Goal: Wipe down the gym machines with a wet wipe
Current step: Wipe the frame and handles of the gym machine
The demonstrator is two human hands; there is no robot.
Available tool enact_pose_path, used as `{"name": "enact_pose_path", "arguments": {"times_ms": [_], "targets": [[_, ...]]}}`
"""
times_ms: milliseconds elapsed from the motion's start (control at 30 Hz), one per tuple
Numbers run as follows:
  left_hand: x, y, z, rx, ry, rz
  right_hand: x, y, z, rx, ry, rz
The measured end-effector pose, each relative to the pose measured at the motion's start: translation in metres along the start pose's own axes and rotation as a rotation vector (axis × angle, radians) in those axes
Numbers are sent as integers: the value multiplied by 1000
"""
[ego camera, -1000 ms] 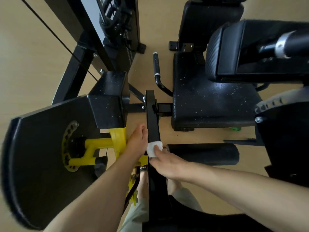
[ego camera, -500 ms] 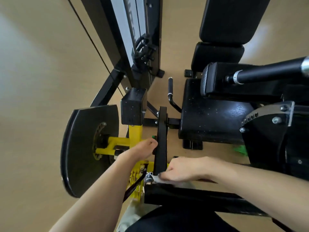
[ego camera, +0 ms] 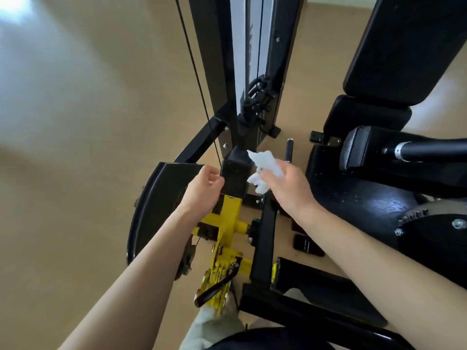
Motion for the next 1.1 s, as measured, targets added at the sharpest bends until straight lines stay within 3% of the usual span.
{"name": "enact_pose_path", "arguments": {"times_ms": [133,233,300,500,700,767,967,1100], "targets": [[-14,-4,-7,104,22,-33,-32,31,-11,366,-174,202],[-26,1,-10,286,28,-73,-51,62,4,766,-146,-21],[-29,3,-12,387,26,-79,-52,74,12,902,-79,-120],[-38,-1,-12,480,19,-104,-77,67,-3,839,19,-138],[-44,-5,-12,447,21,-181,-131,65,-31,731,452,-262],[-45,-4,-14,439,21,-189,-131,65,-27,704,436,-256],[-53,-7,-15,440,4,-231,-71,68,-16,715,116,-213],[-57,-6,-13,417,29,-205,-84,69,-16,740,161,-280]]}}
Point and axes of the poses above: each hand's wrist, its own x-axis away from the middle knuckle, its own y-axis out of the palm, z = x × y, the point moved 2 cm from there along -x, towards the middle knuckle, and after that the axes turned 10 degrees about -z, right-handed, at the moved point
